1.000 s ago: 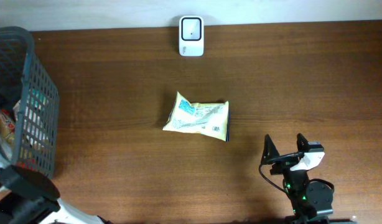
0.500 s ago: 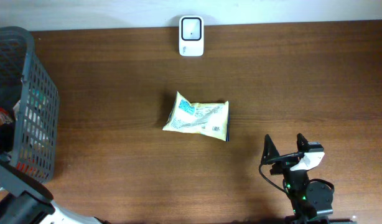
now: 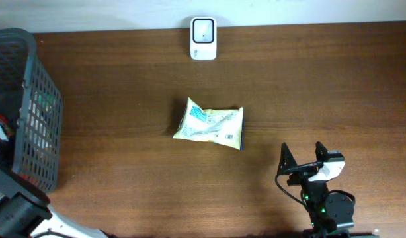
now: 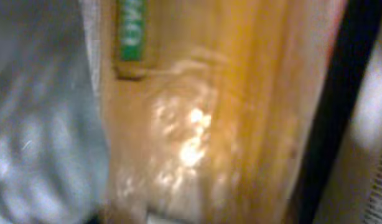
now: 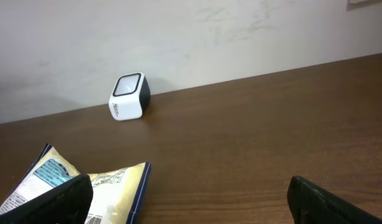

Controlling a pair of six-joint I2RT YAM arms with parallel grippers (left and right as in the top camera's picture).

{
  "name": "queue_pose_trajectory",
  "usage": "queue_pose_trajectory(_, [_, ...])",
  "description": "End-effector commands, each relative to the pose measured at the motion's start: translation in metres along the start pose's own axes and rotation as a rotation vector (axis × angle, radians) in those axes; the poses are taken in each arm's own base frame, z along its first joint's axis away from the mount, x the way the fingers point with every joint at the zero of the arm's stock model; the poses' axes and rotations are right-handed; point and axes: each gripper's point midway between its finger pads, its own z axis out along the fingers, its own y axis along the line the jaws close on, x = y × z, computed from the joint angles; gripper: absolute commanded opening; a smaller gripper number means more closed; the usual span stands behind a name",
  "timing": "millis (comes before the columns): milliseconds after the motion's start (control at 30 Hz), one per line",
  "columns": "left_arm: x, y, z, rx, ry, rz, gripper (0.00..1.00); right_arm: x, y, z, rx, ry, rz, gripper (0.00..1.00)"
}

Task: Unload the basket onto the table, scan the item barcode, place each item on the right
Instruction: 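Pull the orange spaghetti pack from the basket with the left gripper onto table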

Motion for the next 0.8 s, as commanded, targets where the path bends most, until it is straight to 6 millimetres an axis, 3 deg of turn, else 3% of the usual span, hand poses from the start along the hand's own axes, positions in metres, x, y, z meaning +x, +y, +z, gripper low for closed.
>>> queue_pose_trajectory(0, [0.018, 0.0, 0.016, 0.002, 0.09, 0.007, 0.21, 0.002, -0.002, 0.0, 0.005, 0.004, 0.001, 0.99])
queue_pose_trajectory(67, [0.005, 0.002, -0.002, 0.004, 0.082, 0.007, 0.08, 0.002, -0.002, 0.0, 0.005, 0.004, 0.001, 0.99])
queue_pose_trajectory(167, [-0.03, 0.0, -0.058, 0.045, 0.031, 0.007, 0.07, 0.003, -0.002, 0.0, 0.005, 0.004, 0.001, 0.99])
queue_pose_trajectory(233, [-0.055, -0.009, -0.102, 0.122, -0.034, 0.007, 0.11, 0.002, -0.002, 0.0, 0.005, 0.003, 0.001, 0.99])
queue_pose_trajectory(367, [-0.089, -0.014, -0.23, 0.161, -0.238, 0.025, 0.14, 0.002, -0.002, 0.0, 0.005, 0.003, 0.001, 0.99])
queue_pose_trajectory(400, [-0.095, -0.026, -0.269, 0.208, -0.328, 0.047, 0.13, 0.002, -0.002, 0.0, 0.005, 0.003, 0.001, 0.99])
queue_pose_trajectory(433, [-0.099, -0.037, -0.308, 0.241, -0.428, 0.077, 0.05, 0.002, -0.002, 0.0, 0.005, 0.003, 0.001, 0.99])
queue_pose_trajectory(500, [-0.096, -0.062, -0.377, 0.274, -0.612, 0.15, 0.01, 0.002, -0.002, 0.0, 0.005, 0.003, 0.001, 0.99])
queue_pose_trajectory(567, [-0.083, -0.089, -0.422, 0.296, -0.727, 0.223, 0.04, 0.002, -0.002, 0.0, 0.005, 0.003, 0.001, 0.99])
queue_pose_trajectory(600, [-0.071, -0.111, -0.445, 0.326, -0.777, 0.279, 0.04, 0.002, -0.002, 0.0, 0.005, 0.003, 0.001, 0.99])
queue_pose_trajectory(700, [-0.049, -0.16, -0.456, 0.406, -0.766, 0.39, 0.08, 0.002, -0.002, 0.0, 0.005, 0.004, 0.001, 0.99])
queue_pose_trajectory(767, [-0.025, -0.208, -0.444, 0.481, -0.671, 0.5, 0.1, 0.002, -0.002, 0.0, 0.005, 0.004, 0.001, 0.98])
